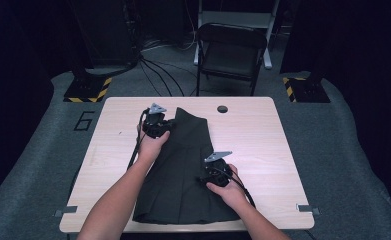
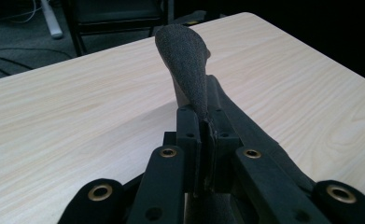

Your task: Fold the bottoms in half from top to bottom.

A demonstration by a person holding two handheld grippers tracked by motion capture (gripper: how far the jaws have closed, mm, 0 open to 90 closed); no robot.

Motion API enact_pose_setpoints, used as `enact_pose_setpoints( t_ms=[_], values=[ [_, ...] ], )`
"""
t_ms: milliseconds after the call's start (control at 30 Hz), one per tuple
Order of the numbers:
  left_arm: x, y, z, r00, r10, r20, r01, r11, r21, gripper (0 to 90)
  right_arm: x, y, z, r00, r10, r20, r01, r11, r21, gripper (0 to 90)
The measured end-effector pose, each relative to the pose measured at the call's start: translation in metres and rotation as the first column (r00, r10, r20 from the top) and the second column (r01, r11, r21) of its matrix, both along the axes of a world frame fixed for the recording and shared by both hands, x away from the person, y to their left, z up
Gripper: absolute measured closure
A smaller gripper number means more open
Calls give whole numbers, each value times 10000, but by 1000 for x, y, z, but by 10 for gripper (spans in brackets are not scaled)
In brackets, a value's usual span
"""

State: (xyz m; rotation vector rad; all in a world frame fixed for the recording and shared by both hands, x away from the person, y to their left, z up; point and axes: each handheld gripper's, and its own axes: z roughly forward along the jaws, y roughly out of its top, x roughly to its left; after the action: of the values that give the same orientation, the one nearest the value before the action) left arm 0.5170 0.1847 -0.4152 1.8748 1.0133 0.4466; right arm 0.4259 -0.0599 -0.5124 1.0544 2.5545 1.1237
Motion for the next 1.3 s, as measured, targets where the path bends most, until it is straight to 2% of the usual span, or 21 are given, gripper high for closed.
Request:
enact_pose_setpoints(
  t_ms=[100,267,400,467,567,667,700,933,1167,1300],
  values=[
    [-5,-3,1,9997,-234,45,234,9997,-51,851,-2,1,-2,9996,-9,296,13,9999,-119,419],
    [-17,-6,3,9978,-640,195,644,9977,-216,852,-4,1,-3,9993,-80,352,82,10000,-38,420],
    [-28,-7,4,9943,-1017,332,1029,9941,-352,853,-4,1,-3,9991,-69,427,72,10000,-61,420],
    [-32,-6,5,9914,-1257,373,1267,9916,-254,854,-4,1,-3,9989,-120,459,122,9999,-33,420],
    [-44,-4,5,9884,-1465,404,1485,9875,-524,854,-4,1,-4,9989,-125,459,126,9999,-22,420],
    [-53,0,4,9844,-1697,469,1724,9832,-603,854,-4,1,-4,9989,-125,446,125,9999,14,420],
    [-56,1,4,9827,-1777,514,1802,9824,-482,854,-4,1,-4,9989,-118,443,117,9999,10,420],
    [-77,20,5,9785,-1950,673,1991,9781,-612,855,-5,2,-4,9988,-244,427,243,9997,30,422],
    [-100,44,3,9761,-2107,532,2139,9747,-645,855,-6,3,-4,9988,-336,345,335,9994,37,425],
    [-113,57,0,9756,-2154,419,2178,9738,-648,855,-5,2,-4,9987,-226,460,227,9997,-6,426]
  ],
)
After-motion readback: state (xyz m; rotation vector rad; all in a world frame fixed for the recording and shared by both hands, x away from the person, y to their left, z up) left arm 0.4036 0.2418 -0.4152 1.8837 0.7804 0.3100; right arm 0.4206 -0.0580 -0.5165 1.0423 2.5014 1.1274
